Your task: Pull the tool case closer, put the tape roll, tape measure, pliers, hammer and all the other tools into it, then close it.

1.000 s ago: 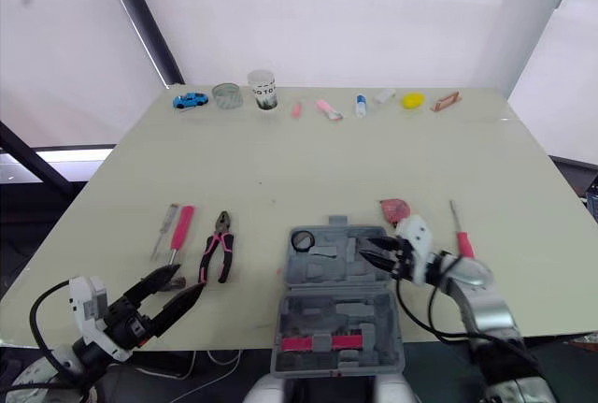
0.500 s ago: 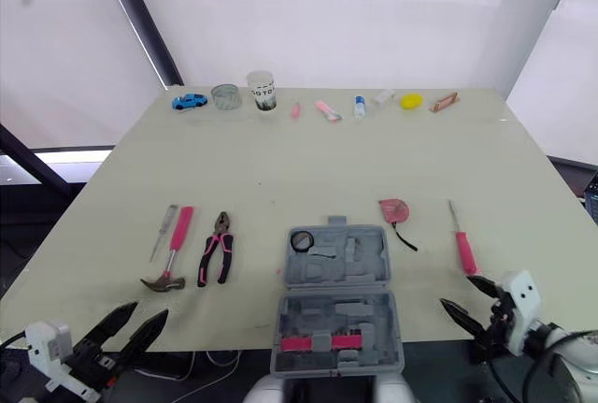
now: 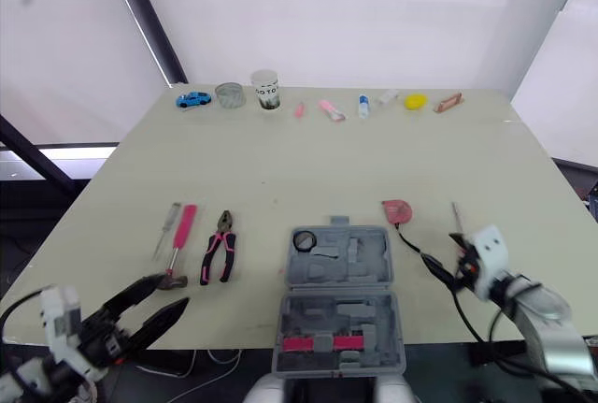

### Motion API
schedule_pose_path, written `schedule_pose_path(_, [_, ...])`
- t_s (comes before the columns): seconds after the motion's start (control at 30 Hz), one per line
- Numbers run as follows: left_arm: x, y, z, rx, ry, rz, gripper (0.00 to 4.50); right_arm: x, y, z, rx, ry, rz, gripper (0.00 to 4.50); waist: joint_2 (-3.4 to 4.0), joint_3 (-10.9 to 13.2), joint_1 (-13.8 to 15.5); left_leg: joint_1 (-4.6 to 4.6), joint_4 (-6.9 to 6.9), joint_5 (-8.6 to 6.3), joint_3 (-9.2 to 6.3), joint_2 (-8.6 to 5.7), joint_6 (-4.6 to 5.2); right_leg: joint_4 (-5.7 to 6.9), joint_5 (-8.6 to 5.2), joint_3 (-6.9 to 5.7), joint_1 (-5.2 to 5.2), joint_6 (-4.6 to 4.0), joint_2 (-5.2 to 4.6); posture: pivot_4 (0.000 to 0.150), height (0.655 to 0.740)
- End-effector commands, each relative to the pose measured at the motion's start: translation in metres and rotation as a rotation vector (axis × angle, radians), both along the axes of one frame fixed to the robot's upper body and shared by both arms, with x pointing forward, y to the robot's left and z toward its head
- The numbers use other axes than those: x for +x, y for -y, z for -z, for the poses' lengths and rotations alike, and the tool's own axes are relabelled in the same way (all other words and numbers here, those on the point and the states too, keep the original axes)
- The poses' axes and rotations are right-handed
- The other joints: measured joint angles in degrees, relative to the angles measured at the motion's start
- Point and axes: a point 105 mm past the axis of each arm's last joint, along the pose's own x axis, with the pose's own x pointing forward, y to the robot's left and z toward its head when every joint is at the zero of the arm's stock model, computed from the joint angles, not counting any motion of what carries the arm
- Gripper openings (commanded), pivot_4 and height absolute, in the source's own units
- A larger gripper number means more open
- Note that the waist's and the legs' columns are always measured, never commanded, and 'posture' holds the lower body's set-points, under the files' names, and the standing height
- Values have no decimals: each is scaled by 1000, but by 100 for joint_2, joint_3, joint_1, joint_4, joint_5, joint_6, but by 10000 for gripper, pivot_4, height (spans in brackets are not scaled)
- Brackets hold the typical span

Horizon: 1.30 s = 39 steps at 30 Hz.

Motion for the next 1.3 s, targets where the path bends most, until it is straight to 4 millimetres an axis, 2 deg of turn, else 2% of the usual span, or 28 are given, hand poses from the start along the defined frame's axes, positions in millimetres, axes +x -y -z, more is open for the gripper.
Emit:
schedule_pose_path(0.03, [0,19,-22,21,47,152,45000,15,-2,0,-2,-24,69,44553,1,0,31,2,0,0,1,0,0,0,0,1,1,0,1,1500,7400])
schedule_pose_path(0.13, [5,26,-30,50,68,222,45000,30,-10,0,4,-29,93,44553,4,1,33,1,-3,0,11,-4,1,-2,-1,6,0,1,6,1500,7400])
schedule_pose_path(0.23, [10,38,-39,45,93,259,45000,40,-14,6,-32,-46,109,37307,5,1,41,0,-2,0,14,-21,1,-1,0,5,0,3,13,1500,7400])
schedule_pose_path(0.33, [12,43,-41,38,96,270,45000,43,-21,9,-37,-60,101,23074,5,1,49,2,-1,1,14,-21,1,2,0,0,4,2,17,1500,7400])
schedule_pose_path(0.57, [10,45,-37,59,91,285,45000,46,-33,17,-39,-84,84,23074,5,1,41,2,-1,1,14,-22,1,3,0,1,5,4,18,1500,7400])
schedule_pose_path(0.8, [10,52,-42,68,114,307,45000,56,-39,24,-60,-105,108,23074,5,1,42,2,1,2,15,-22,0,4,1,0,5,4,19,1500,7400])
schedule_pose_path(0.9, [13,58,-48,69,132,314,45000,57,-41,31,-56,-136,133,15007,4,0,41,3,2,2,16,-22,0,7,1,1,6,4,19,1500,7400])
schedule_pose_path(0.93, [14,60,-50,69,135,314,45000,57,-41,33,-59,-141,141,8943,4,0,42,5,2,2,15,-22,0,7,1,1,9,4,19,1500,7400])
schedule_pose_path(1.0, [15,63,-52,68,138,315,45000,56,-42,36,-58,-146,149,424,3,-1,42,5,2,2,15,-22,0,7,2,0,11,6,20,1500,7400])
schedule_pose_path(1.3, [17,76,-59,62,143,314,45000,48,-38,42,-58,-149,181,424,-3,-6,49,9,2,3,13,-22,-1,7,9,0,17,18,20,1500,7400])
